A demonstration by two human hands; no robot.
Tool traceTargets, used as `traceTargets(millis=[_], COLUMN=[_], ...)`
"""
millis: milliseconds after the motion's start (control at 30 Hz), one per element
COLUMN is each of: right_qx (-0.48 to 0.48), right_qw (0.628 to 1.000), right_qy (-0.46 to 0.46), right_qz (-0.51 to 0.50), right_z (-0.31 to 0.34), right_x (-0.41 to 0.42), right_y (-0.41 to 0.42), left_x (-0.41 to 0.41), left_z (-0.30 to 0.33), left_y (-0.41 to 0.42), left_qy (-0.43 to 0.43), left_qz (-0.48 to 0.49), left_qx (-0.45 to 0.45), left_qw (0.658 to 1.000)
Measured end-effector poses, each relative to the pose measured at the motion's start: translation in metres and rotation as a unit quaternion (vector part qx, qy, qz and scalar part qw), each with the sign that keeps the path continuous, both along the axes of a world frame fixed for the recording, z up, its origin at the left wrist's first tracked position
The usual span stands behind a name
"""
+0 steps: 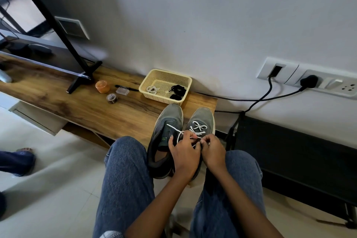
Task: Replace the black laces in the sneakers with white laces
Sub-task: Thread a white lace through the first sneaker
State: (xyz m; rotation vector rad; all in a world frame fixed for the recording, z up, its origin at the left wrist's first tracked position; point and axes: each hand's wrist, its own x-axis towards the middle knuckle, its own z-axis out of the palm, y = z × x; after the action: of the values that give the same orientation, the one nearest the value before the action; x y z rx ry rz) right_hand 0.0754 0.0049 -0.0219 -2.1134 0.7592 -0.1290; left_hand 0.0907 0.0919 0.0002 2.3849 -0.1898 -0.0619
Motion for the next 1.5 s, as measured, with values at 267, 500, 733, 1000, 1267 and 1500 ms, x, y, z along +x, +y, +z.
traceTargets(millis=[267,500,733,1000,1267,1500], right_qx=[0.150,0.194,0.188,0.038,-0.049,-0.088], right_qw=[0.981,0.959,0.955,0.993,0.998,0.994], right_qy=[-0.085,-0.174,-0.210,-0.094,-0.013,0.039], right_qz=[-0.087,-0.108,-0.089,-0.060,0.028,0.055], right_z=[0.021,0.053,0.074,0.059,0.033,0.023], right_x=[-0.006,-0.011,-0.016,-0.023,0.013,0.046], right_y=[-0.014,-0.030,-0.030,-0.043,-0.043,-0.046], left_x=[-0.005,-0.003,-0.002,0.011,0.037,0.039], left_z=[-0.008,-0.008,-0.012,-0.008,-0.021,-0.036], left_y=[-0.002,0.003,0.004,0.021,0.025,0.020], left_qy=[-0.048,-0.044,-0.043,-0.032,-0.079,-0.135], left_qz=[0.033,0.066,0.067,-0.014,-0.109,-0.110], left_qx=[0.003,0.030,0.020,0.008,0.142,0.172], left_qw=[0.998,0.996,0.997,0.999,0.981,0.970])
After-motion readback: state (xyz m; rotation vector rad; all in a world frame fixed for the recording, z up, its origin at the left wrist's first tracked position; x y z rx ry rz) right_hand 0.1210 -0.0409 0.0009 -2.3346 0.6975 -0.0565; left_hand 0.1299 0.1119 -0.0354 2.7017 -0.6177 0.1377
